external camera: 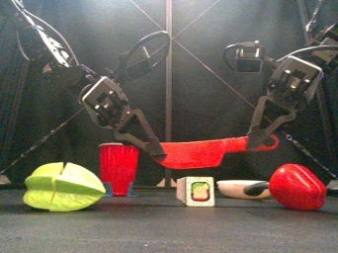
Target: Cut sushi roll
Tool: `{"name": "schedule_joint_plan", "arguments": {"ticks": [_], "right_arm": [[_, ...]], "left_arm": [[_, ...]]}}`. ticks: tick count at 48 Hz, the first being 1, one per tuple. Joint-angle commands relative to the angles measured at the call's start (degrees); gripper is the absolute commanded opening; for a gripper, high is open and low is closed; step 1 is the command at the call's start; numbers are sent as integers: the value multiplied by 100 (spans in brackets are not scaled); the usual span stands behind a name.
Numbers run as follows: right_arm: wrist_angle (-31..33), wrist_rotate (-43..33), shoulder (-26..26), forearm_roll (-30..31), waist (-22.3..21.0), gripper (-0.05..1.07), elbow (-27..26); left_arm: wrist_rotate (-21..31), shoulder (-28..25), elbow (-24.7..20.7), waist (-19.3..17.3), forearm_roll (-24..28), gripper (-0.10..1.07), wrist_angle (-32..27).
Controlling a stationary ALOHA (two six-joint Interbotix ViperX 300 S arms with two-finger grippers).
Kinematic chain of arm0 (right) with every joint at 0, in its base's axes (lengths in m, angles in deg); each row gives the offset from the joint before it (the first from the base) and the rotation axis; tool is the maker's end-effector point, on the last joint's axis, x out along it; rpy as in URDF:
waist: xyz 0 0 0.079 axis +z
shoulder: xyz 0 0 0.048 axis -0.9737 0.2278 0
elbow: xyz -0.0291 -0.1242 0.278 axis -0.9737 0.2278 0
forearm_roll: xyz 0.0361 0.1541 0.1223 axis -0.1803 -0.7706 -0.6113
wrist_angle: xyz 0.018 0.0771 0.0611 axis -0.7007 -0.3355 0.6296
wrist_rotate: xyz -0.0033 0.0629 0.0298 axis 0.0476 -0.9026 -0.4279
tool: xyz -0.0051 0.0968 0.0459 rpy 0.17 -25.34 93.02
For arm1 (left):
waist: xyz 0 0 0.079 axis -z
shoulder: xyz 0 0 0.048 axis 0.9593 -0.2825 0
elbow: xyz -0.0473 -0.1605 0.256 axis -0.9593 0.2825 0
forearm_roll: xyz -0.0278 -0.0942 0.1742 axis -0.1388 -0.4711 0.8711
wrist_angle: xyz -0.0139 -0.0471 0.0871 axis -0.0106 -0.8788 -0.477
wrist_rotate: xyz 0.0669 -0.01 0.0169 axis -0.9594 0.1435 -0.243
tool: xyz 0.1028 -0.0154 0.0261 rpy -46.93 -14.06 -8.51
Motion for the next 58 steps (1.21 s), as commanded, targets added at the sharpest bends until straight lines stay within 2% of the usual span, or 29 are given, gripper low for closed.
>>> {"name": "schedule_joint_plan", "arguments": {"ticks": [1, 58], "right_arm": [[44, -62, -79, -35, -88, 28, -88], [44, -70, 185, -220, -70, 28, -62]], "left_arm": [[-9, 26, -176, 308, 26, 21, 229], [-9, -185, -193, 290, 18, 21, 167]]}}
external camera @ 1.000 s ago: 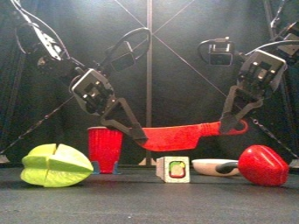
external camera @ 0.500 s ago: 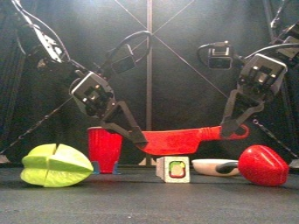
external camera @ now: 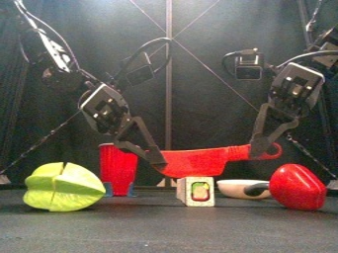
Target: Cut sushi roll
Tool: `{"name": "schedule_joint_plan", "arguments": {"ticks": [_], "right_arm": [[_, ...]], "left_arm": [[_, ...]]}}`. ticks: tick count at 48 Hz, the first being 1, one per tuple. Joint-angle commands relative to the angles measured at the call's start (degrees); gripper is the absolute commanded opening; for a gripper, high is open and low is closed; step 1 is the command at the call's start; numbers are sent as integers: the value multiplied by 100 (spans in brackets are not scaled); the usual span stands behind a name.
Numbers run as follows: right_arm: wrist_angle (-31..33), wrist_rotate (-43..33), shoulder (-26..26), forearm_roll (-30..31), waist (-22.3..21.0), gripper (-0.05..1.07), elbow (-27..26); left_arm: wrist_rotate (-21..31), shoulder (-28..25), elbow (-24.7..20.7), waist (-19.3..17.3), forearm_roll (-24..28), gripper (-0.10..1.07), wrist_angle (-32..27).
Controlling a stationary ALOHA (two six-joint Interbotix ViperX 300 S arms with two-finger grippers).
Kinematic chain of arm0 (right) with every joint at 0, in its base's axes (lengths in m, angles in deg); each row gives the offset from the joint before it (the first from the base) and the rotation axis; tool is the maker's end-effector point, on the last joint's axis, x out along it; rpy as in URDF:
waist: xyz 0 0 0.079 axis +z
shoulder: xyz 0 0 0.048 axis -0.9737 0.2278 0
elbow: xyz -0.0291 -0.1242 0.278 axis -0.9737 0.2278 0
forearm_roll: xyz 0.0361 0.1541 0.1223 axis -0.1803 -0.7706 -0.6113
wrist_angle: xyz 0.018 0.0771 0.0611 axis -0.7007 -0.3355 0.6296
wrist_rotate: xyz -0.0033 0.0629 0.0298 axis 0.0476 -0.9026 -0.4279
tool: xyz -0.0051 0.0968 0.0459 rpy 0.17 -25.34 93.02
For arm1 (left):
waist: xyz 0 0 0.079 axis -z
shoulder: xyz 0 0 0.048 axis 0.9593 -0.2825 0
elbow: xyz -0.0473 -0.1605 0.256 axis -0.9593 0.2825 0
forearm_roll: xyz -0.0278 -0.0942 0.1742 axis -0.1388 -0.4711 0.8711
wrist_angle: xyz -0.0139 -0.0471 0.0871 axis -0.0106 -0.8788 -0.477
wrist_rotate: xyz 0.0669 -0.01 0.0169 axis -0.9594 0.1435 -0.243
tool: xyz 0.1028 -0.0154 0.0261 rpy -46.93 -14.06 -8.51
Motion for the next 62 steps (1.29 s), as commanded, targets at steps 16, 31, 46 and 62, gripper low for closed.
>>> {"name": "schedule_joint_plan", "arguments": {"ticks": [16, 31, 46, 62], "right_arm": [[53, -88, 70, -9, -79, 28, -70], [53, -114, 220, -9, -105, 28, -97], [62, -132, 431, -9, -123, 28, -132], [53, -132, 624, -18, -123, 28, -185]], "left_arm": [[-9, -53, -185, 246, 9, 20, 132], [-9, -220, -220, 246, 9, 20, 18], [-9, -325, -264, 193, 26, 21, 18], [-9, -457, -264, 193, 18, 20, 18]]}}
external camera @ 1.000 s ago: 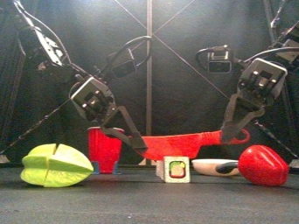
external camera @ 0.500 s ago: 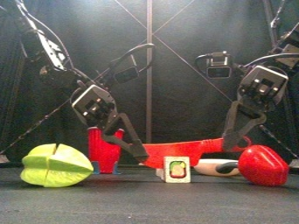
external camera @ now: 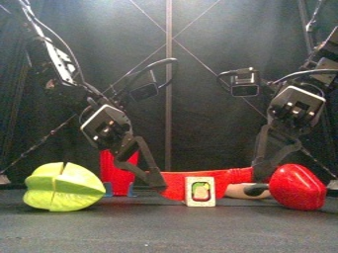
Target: Cut sushi roll
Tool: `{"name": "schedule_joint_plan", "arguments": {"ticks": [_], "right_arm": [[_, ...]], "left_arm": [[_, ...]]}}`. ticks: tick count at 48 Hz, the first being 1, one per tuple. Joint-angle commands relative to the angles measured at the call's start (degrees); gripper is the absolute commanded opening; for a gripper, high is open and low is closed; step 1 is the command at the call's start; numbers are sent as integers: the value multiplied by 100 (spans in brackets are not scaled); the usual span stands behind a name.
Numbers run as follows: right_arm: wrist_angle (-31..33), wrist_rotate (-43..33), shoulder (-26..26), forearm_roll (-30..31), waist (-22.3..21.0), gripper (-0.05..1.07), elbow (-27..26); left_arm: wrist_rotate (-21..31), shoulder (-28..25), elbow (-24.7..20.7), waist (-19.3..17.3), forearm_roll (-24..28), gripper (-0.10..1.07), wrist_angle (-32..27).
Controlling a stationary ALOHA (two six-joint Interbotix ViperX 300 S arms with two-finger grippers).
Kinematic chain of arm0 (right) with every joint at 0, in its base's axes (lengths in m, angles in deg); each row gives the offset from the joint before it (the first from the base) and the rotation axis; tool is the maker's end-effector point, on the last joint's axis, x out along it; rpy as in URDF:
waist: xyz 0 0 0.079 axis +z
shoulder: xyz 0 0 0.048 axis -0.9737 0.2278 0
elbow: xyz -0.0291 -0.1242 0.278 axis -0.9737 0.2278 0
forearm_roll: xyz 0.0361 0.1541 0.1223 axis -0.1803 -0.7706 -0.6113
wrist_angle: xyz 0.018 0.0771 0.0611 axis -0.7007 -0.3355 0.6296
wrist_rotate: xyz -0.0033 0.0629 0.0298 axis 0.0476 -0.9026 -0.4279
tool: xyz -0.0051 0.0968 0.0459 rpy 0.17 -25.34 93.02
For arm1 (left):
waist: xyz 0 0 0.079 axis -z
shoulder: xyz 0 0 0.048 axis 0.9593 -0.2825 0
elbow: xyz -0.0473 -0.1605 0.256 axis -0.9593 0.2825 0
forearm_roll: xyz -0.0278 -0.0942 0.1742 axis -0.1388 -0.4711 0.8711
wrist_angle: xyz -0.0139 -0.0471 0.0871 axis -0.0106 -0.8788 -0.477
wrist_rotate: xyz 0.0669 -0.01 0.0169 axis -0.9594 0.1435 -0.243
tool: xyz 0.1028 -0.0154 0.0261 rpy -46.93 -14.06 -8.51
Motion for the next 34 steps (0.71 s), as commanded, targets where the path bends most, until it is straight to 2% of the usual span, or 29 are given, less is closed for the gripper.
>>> {"name": "schedule_joint_plan", "arguments": {"ticks": [1, 34], "right_arm": [[53, -132, -62, -26, -123, 28, -105], [53, -70, -26, -264, 18, 28, -132]], "left_arm": [[-9, 26, -141, 193, 26, 20, 35], [-9, 0, -185, 193, 44, 20, 9]]}}
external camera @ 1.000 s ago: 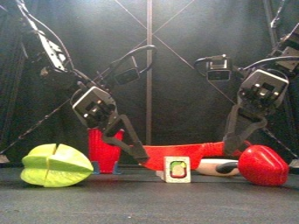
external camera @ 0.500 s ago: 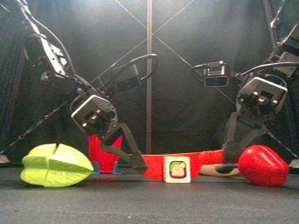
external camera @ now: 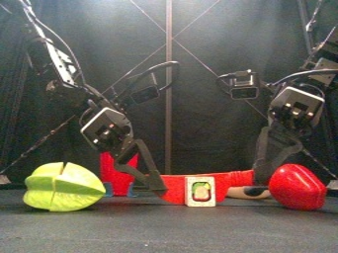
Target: Cut sushi roll
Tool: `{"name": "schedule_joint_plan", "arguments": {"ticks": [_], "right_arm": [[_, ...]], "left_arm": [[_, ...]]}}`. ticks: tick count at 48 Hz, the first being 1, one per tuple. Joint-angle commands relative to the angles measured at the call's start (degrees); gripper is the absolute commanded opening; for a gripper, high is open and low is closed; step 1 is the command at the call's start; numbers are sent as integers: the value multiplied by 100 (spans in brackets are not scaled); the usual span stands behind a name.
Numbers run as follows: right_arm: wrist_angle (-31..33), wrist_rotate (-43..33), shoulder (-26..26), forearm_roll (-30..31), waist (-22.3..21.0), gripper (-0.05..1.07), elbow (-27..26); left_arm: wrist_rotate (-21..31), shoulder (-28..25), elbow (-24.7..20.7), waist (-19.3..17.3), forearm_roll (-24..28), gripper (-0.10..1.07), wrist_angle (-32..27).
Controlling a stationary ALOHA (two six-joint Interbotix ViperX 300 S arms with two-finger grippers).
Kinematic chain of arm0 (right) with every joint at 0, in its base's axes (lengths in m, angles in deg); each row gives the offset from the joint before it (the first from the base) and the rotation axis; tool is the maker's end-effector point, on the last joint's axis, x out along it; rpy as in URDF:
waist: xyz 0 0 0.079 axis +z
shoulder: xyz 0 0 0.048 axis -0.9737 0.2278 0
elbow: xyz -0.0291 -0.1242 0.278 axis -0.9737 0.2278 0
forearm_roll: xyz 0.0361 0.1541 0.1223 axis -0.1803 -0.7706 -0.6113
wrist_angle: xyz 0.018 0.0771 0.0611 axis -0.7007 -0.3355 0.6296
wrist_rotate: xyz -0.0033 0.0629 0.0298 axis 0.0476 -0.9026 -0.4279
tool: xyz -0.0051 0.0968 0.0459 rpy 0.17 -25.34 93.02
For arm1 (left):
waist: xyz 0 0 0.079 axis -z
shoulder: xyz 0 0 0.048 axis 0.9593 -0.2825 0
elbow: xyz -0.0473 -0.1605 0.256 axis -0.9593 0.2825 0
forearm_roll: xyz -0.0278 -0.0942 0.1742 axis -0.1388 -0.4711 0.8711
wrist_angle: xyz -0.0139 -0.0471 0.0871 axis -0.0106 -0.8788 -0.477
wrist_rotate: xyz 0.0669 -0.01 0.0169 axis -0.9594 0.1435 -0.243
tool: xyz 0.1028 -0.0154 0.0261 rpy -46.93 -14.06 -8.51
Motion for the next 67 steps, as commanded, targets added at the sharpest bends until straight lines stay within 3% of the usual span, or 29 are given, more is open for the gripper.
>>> {"name": "schedule_joint_plan", "arguments": {"ticks": [1, 67], "right_arm": [[44, -70, -97, -26, -26, 28, -97], [88, -53, -185, -26, 343, 28, -105]], "left_arm": [[-9, 62, -158, 202, 35, 20, 35], [-9, 62, -237, 439, 44, 20, -167]]}}
